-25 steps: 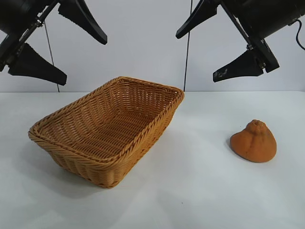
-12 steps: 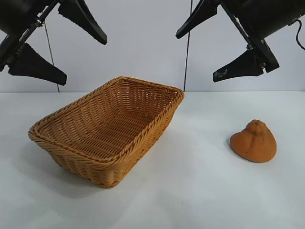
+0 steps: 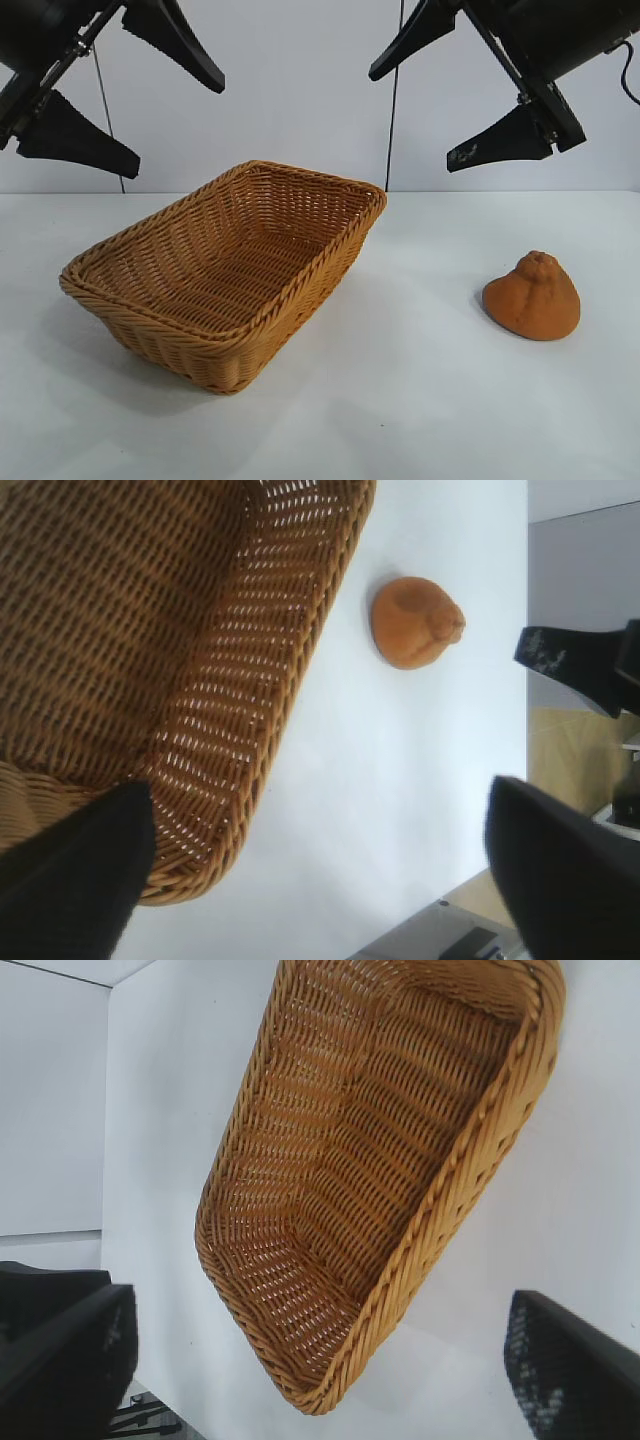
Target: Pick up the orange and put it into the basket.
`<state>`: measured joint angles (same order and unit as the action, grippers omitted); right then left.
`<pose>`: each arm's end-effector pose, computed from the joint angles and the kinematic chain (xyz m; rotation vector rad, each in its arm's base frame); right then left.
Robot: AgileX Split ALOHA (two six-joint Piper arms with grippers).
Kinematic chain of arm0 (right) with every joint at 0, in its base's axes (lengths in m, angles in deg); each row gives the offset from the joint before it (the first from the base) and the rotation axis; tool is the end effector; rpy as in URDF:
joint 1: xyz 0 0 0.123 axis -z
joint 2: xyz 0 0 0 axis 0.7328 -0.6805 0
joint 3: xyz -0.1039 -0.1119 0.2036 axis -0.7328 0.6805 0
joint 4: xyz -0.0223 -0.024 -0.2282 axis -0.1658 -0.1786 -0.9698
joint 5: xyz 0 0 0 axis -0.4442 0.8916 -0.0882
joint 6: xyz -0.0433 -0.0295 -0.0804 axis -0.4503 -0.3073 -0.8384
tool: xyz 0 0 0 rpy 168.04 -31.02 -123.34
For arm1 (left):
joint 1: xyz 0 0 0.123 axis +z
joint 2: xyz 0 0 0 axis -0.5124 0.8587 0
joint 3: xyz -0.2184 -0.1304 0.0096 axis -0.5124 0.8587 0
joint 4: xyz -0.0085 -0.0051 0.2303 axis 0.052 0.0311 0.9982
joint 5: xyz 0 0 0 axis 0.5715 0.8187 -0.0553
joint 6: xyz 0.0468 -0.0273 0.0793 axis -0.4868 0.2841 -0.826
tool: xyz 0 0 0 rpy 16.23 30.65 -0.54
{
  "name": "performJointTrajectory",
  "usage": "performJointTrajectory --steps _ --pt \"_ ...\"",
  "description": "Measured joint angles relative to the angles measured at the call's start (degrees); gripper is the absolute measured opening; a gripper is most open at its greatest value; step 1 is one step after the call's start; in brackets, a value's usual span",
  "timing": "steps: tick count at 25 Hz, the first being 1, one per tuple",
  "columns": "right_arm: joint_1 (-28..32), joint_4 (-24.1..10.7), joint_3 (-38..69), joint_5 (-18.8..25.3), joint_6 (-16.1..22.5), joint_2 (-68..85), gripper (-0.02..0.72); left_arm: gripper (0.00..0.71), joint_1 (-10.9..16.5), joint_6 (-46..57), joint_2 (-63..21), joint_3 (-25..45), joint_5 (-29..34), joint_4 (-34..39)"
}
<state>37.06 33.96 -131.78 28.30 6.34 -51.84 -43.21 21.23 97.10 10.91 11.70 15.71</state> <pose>0.3116 0.1146 0.2333 0.0056 2.5773 1.0494 0.2927 -0.1172 0.2472 -0.1696 2.5835 -1.0093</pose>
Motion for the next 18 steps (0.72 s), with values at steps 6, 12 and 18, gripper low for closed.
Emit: performJointTrajectory --steps 6,12,18 --pt "0.0 0.0 0.0 -0.05 0.0 0.0 0.683 0.636 2.17 9.65 -3.04 0.0 5.68 8.22" --pt "0.0 0.0 0.0 -0.23 0.0 0.0 0.683 0.636 -1.64 33.68 -7.98 0.0 7.95 25.66" --pt "0.0 0.0 0.0 -0.27 0.02 0.0 0.683 0.636 -8.17 58.07 -8.23 0.0 8.14 38.52"
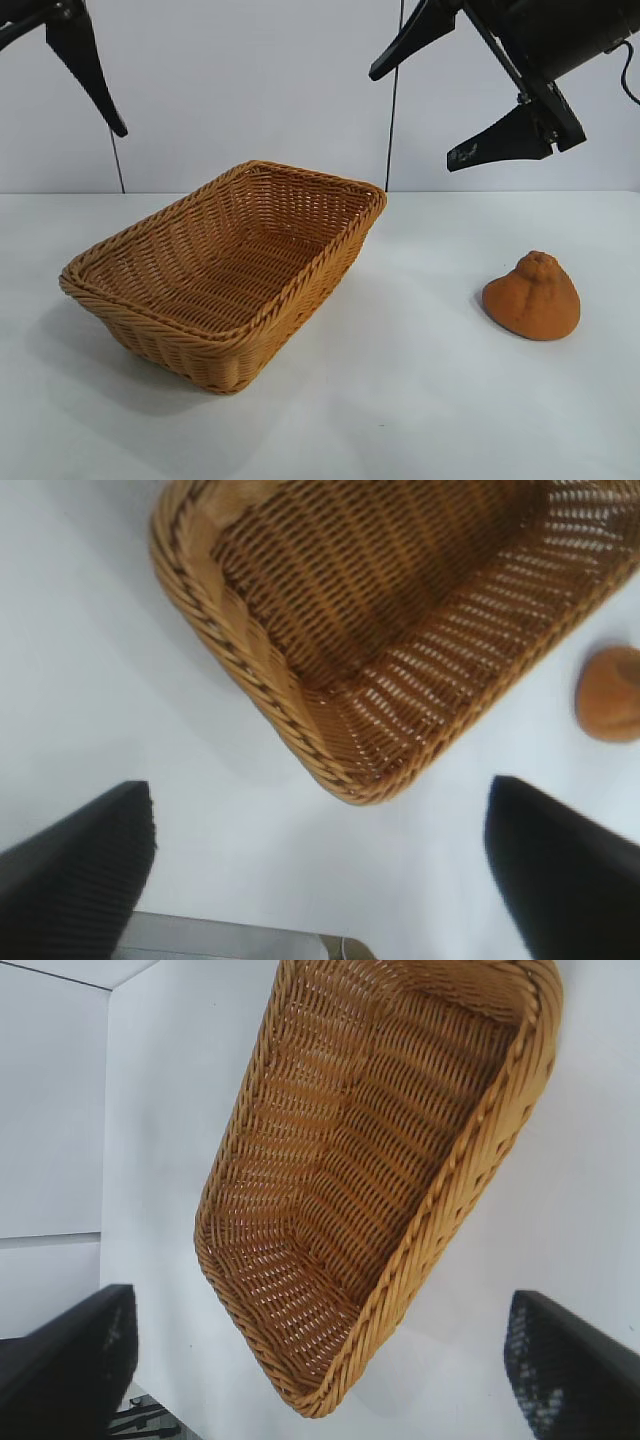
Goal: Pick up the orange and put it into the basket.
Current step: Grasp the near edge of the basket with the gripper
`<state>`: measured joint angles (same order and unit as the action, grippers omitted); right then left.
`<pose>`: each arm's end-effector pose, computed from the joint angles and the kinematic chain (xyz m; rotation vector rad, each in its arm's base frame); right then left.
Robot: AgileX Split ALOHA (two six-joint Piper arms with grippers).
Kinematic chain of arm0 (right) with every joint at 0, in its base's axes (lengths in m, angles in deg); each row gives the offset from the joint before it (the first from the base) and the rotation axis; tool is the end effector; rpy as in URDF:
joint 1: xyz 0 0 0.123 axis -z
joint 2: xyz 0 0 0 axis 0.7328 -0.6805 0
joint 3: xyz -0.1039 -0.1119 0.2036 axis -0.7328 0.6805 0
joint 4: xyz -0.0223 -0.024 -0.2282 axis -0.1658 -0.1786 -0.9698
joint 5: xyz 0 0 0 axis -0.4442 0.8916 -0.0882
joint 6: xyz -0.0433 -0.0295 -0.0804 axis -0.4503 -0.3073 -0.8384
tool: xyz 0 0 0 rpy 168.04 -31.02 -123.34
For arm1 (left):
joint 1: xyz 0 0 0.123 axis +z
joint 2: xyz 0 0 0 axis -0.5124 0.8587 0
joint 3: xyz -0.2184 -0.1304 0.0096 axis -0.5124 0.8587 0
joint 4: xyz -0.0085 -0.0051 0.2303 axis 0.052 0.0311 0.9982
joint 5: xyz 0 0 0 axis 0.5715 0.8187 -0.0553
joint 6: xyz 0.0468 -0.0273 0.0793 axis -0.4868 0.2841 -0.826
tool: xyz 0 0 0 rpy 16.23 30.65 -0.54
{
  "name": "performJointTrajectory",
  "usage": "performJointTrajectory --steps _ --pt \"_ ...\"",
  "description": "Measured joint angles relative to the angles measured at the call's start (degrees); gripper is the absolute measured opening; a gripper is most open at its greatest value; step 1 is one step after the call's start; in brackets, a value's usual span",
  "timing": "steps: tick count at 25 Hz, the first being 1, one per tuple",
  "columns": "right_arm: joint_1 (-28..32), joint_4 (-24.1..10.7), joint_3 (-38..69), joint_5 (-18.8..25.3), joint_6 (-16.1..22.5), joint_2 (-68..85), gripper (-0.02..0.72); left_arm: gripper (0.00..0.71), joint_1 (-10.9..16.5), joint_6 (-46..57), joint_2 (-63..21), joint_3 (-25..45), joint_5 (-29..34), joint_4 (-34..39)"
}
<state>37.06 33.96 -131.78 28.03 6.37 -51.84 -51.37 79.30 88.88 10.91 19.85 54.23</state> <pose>0.3120 0.1144 0.2334 0.0090 2.5744 1.0462 0.2501 -0.1101 0.2619 -0.8071 2.7292 -0.5632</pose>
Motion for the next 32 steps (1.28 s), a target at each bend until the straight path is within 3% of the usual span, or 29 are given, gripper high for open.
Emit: performJointTrajectory --steps 6,17,22,32 --pt "0.0 0.0 0.0 0.0 0.0 0.0 0.683 0.636 -1.97 16.22 1.71 0.0 -0.59 6.0" --pt "0.0 0.0 0.0 -0.14 0.0 0.0 0.683 0.636 -2.22 18.09 11.49 0.0 -3.12 4.7" --pt "0.0 0.0 0.0 -0.44 0.0 0.0 0.683 0.636 -4.26 19.34 15.88 0.0 -6.41 4.43" --pt "0.0 0.0 0.0 -0.85 0.0 0.0 0.683 0.636 -4.5 23.5 25.53 -0.05 -14.03 5.35"
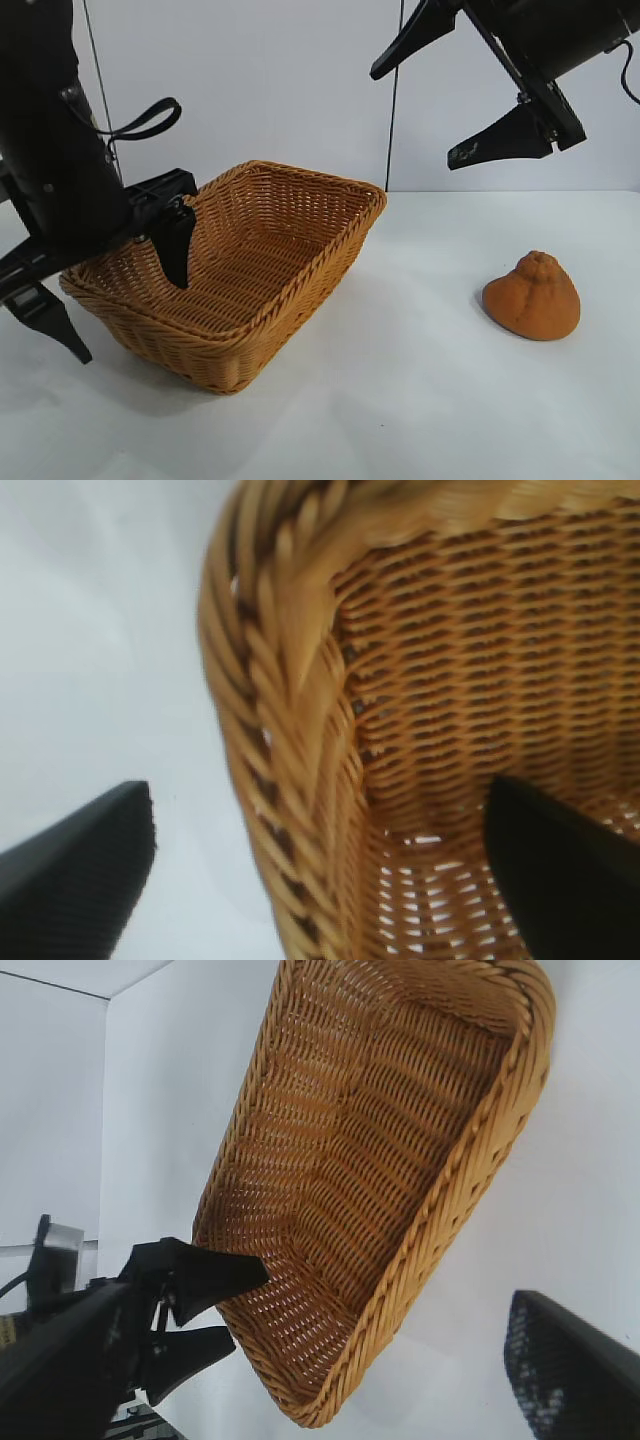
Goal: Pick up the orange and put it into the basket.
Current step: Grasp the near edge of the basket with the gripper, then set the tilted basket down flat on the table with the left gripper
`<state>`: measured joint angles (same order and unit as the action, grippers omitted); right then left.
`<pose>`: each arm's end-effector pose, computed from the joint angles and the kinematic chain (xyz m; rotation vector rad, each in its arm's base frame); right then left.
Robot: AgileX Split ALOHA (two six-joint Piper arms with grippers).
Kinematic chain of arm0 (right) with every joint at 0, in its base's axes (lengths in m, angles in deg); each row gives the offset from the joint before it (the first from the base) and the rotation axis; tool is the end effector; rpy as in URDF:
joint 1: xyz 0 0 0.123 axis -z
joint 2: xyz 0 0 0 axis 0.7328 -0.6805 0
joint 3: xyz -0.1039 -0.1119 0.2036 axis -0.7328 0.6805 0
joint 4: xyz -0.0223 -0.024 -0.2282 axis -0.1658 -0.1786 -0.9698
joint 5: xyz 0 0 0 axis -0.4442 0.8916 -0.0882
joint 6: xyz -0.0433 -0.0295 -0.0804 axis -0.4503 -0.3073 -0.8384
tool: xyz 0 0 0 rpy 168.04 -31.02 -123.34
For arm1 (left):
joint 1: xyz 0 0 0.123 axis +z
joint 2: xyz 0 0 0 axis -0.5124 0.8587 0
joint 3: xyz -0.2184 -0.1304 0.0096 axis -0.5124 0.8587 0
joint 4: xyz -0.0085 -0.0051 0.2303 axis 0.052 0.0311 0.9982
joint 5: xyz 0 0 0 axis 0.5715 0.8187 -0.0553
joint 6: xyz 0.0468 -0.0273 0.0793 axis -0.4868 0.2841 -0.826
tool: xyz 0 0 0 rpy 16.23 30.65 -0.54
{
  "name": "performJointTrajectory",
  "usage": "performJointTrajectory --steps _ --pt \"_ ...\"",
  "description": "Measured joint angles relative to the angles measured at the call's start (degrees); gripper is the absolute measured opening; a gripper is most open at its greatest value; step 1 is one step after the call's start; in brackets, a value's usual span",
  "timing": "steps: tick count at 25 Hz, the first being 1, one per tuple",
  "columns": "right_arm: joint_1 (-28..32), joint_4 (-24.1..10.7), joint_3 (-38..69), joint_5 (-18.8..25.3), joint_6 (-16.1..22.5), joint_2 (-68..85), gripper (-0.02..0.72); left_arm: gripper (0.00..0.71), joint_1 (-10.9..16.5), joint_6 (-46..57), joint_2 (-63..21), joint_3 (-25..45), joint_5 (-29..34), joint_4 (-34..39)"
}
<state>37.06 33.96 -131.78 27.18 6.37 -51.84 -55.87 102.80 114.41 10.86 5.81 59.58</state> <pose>0.3133 0.1139 0.2334 0.0176 2.5650 1.0355 0.2952 -0.1452 0.1323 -1.3136 2.7355 -0.3298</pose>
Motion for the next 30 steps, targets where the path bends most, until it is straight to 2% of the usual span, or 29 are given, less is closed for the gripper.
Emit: performJointTrajectory --steps 7,10,13,17,18,19,20,26,30 --pt "0.0 0.0 0.0 -0.13 0.0 0.0 0.683 0.633 -0.02 0.21 2.68 0.06 -2.09 0.0" --pt "0.0 0.07 0.0 -0.25 0.0 0.0 0.683 0.587 -0.02 0.21 2.68 0.97 -3.65 0.0" --pt "0.0 0.07 0.0 -0.25 0.0 0.0 0.683 0.465 -0.02 0.21 2.68 2.76 -3.71 0.0" --pt "0.0 0.07 0.0 -0.25 0.0 0.0 0.683 0.207 -0.02 0.33 2.68 3.95 -4.56 -0.46" --pt "0.0 0.07 0.0 -0.25 0.0 0.0 0.683 0.207 -0.02 0.33 2.68 3.95 -4.56 -0.46" --pt "0.0 0.07 0.0 -0.25 0.0 0.0 0.683 0.12 -0.02 1.07 2.63 3.99 -5.82 -1.88" --pt "0.0 0.07 0.0 -0.25 0.0 0.0 0.683 0.096 0.04 0.95 2.63 3.99 -6.56 -2.46" --pt "0.0 0.07 0.0 -0.25 0.0 0.0 0.683 0.092 0.46 -2.01 2.34 3.99 -6.81 -6.27" --pt "0.0 0.07 0.0 -0.25 0.0 0.0 0.683 0.087 3.26 -6.35 0.13 3.32 -4.85 -7.0"
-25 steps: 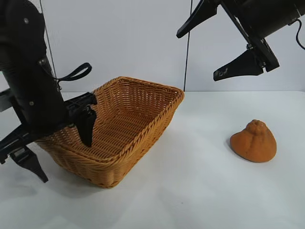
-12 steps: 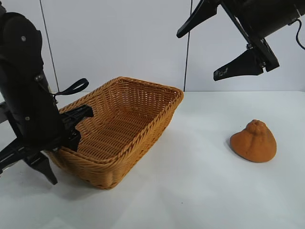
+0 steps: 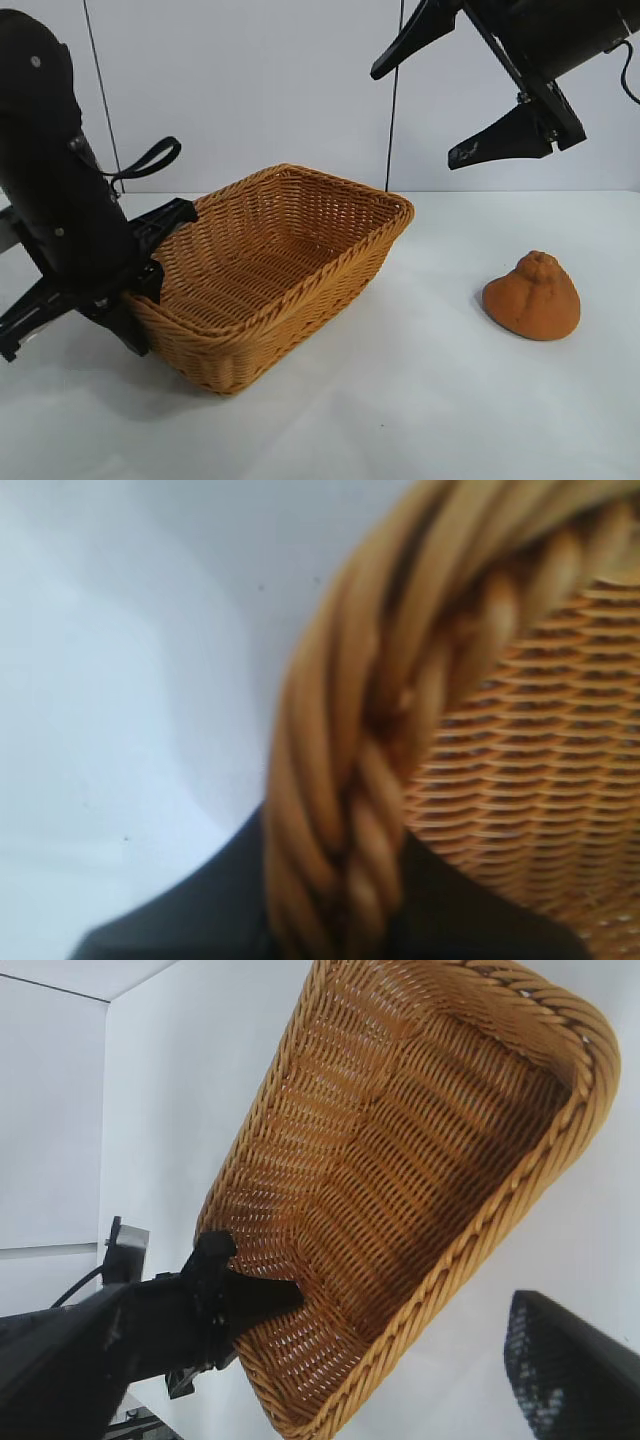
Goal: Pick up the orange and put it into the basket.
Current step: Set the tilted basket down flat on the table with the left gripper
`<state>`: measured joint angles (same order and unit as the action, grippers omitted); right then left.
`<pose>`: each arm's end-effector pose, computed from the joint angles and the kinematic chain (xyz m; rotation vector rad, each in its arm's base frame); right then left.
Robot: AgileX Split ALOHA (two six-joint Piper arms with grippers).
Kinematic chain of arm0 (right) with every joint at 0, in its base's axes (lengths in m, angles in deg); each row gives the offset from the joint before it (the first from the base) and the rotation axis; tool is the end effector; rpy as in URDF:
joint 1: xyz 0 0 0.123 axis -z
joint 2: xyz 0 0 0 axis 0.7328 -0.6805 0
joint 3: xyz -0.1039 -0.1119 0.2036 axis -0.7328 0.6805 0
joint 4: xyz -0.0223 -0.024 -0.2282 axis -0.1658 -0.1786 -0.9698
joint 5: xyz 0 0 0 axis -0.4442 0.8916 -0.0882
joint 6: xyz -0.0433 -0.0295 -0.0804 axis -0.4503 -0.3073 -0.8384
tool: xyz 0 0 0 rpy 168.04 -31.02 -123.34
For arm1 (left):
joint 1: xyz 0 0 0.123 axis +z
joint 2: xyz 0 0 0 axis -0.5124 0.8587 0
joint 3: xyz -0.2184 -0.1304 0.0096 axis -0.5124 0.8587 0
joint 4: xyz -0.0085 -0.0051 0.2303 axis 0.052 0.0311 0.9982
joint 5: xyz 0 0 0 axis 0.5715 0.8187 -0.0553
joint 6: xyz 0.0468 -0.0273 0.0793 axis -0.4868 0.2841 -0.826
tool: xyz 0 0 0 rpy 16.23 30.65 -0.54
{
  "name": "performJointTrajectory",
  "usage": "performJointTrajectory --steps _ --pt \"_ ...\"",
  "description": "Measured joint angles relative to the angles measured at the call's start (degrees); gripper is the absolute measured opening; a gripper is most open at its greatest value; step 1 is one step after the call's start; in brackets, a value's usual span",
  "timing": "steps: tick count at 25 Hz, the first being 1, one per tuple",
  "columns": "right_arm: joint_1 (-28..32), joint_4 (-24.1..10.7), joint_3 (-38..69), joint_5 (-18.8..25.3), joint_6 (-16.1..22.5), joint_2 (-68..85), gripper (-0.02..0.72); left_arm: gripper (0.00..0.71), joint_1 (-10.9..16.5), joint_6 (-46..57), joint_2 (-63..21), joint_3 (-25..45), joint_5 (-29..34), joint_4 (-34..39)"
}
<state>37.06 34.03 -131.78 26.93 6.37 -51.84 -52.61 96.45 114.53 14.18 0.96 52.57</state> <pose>0.3137 0.1137 0.2335 0.0211 2.5617 1.0336 0.2968 -0.1318 0.1220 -1.3773 2.7094 -0.4254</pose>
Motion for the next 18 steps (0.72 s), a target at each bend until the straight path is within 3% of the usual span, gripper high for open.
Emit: performJointTrajectory --steps 6,10,13,18 --pt "0.0 0.0 0.0 0.0 0.0 0.0 0.683 0.088 7.67 -17.45 -0.49 -7.18 6.69 -2.57" --pt "0.0 0.0 0.0 0.0 0.0 0.0 0.683 0.088 11.08 -26.61 -0.49 -12.13 9.34 -4.9" --pt "0.0 0.0 0.0 0.0 0.0 0.0 0.683 0.088 12.72 -32.61 -0.52 -14.73 12.35 -4.96" --pt "0.0 0.0 0.0 0.6 0.0 0.0 0.683 0.088 13.03 -39.67 -0.52 -16.64 15.06 -4.67"
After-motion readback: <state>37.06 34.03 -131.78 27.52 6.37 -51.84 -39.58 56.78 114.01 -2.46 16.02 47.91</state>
